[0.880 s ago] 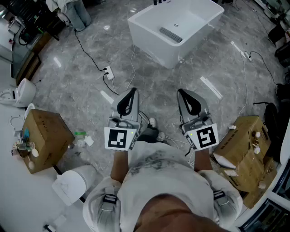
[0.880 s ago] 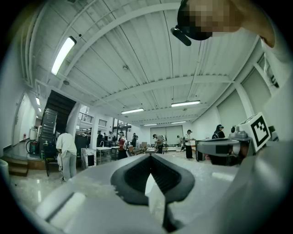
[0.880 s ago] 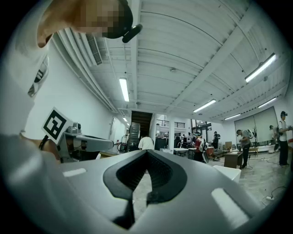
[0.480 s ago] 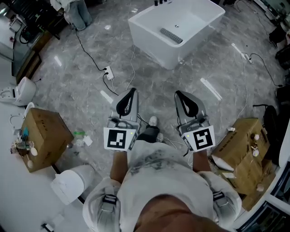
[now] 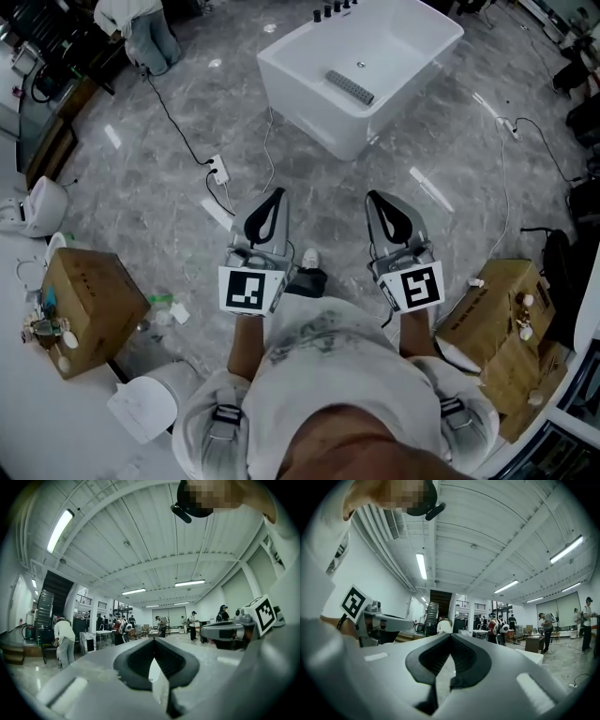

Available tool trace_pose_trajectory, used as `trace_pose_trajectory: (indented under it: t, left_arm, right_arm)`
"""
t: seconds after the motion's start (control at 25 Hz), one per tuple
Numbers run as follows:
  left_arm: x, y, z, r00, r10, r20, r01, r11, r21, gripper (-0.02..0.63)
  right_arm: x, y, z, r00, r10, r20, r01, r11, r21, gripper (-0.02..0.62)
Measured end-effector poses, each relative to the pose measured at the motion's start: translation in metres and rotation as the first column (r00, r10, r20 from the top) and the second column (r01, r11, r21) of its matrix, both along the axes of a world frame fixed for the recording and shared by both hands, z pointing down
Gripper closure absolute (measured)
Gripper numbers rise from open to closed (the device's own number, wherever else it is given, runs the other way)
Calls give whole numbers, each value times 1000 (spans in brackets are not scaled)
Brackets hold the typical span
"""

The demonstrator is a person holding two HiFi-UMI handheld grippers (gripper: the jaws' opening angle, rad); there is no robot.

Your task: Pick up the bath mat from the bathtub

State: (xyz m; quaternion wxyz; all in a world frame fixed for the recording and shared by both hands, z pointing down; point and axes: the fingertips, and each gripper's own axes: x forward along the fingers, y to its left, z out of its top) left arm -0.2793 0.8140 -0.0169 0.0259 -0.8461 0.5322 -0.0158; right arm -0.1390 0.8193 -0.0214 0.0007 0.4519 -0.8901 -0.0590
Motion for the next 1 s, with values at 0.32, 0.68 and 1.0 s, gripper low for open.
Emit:
trace_pose_trajectory:
  t: [0.32, 0.68, 1.0]
  left_arm:
    - [-13, -97, 0, 998, 57, -23, -58, 998, -26, 601]
    - [-19, -176, 4, 992, 113, -48, -115, 992, -47, 601]
    - [-1, -242, 1, 991, 125, -56, -128, 990, -54, 601]
  right_arm:
    - [-10, -91, 1, 997, 65, -31, -66, 997, -25, 594]
    - [-24, -162, 6, 992, 112, -51, -114, 992, -49, 594]
    - [-10, -228, 1, 993, 105, -53, -108, 993, -54, 594]
